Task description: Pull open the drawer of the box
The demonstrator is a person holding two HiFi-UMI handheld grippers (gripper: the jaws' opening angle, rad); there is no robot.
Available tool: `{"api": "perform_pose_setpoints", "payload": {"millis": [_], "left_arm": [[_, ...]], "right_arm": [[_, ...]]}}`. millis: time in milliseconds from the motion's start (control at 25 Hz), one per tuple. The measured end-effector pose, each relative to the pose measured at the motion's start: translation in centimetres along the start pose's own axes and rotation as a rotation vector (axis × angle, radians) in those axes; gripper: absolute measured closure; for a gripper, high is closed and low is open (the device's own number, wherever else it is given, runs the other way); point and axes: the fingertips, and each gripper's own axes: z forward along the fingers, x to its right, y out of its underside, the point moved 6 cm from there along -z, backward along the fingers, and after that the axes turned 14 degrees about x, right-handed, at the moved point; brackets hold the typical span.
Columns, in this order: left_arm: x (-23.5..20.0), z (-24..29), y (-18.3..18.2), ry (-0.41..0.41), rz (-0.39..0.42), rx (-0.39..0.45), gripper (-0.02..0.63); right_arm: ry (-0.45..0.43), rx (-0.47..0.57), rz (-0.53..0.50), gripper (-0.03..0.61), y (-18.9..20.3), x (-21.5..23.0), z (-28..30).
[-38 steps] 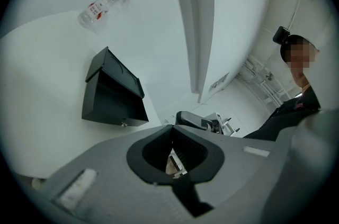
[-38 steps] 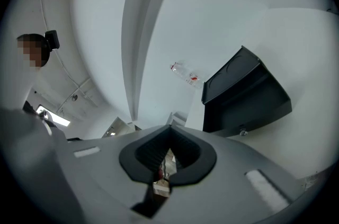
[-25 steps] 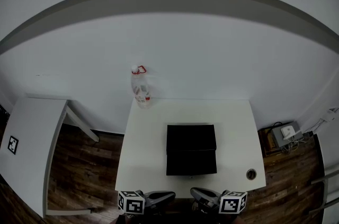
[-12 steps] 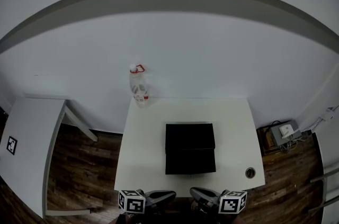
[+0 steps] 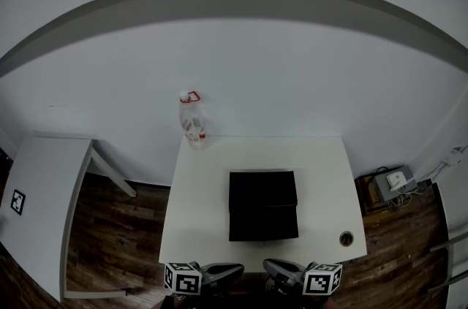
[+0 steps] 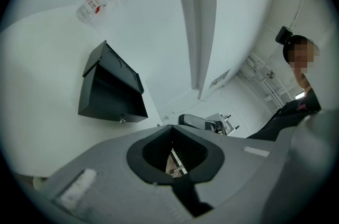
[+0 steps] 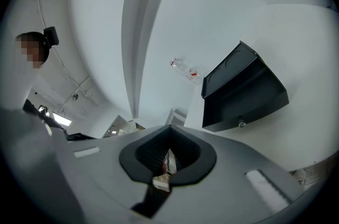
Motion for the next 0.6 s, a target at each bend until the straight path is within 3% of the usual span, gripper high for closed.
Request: {"api": "perform_pose_setpoints", "payload": {"millis": [600], "left_arm": [[-0.1,0.04,0.08,-0.001,-0.006,-0.004,0.609]], "right_arm": [[0.005,-0.004,0.003,0.574,0.07,0.12,-0.03]]}}
